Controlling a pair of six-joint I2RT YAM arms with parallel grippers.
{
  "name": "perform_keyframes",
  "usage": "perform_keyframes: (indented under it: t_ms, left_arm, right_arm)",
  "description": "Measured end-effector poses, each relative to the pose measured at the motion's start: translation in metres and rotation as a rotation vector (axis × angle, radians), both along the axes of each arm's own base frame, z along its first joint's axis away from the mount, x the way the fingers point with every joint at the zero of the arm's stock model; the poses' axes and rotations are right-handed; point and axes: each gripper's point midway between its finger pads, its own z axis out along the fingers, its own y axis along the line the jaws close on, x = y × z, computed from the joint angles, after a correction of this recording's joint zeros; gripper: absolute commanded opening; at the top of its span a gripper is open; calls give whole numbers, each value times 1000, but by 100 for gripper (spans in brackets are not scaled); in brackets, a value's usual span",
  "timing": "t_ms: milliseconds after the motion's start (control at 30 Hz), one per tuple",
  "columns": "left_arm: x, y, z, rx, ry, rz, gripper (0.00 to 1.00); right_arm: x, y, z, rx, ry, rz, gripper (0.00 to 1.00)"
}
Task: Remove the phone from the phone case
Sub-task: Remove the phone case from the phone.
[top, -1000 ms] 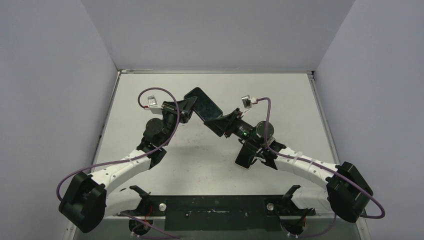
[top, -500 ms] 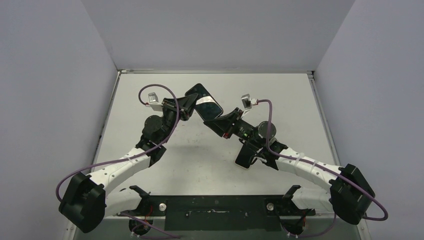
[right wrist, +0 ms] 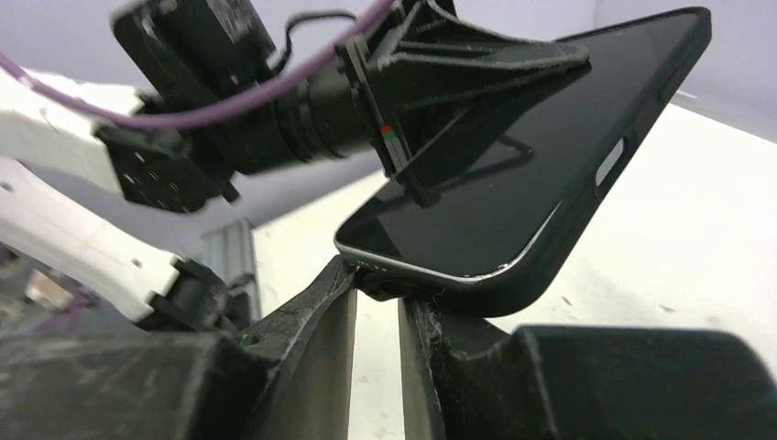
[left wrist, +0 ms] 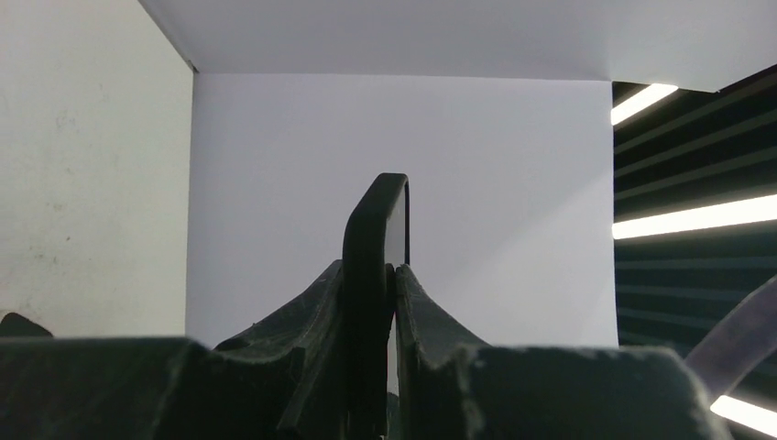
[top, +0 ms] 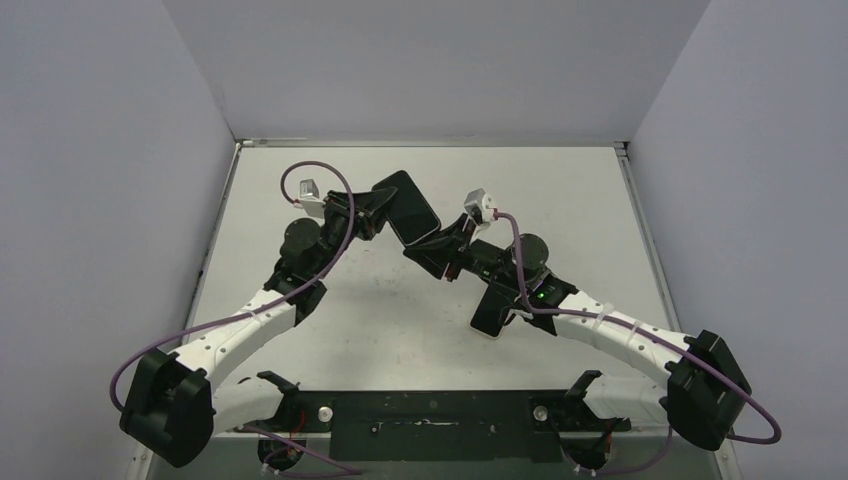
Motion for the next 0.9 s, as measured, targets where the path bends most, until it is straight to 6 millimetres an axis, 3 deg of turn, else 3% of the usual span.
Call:
perform_keyframes:
  t_ms: [133, 333, 433, 567, 667, 767, 900]
  left_arm:
    - [0, 0, -8, 27, 34, -23, 0]
    - [0, 1, -10, 32, 39, -36, 0]
    - [-1, 2, -8, 36, 23, -54, 0]
    - [-3, 6, -7, 65, -13, -91, 0]
    - [-4, 10, -11, 107, -38, -115, 0]
    - [-6, 11, -14, 161, -75, -139, 0]
    - [-13, 9, -19, 231, -124, -193, 0]
  right_arm:
    - [0, 0, -18, -109, -80, 9, 0]
    - [1, 1, -22, -187, -153, 23, 0]
    - [2, 0, -27, -222, -171, 25, 17]
    - [6, -5, -39, -266, -155, 21, 49]
    - [12, -14, -42, -271, -136, 24, 65]
    - [21, -28, -44, -267, -93, 26, 76]
    - [19, -42, -47, -270, -43, 62, 81]
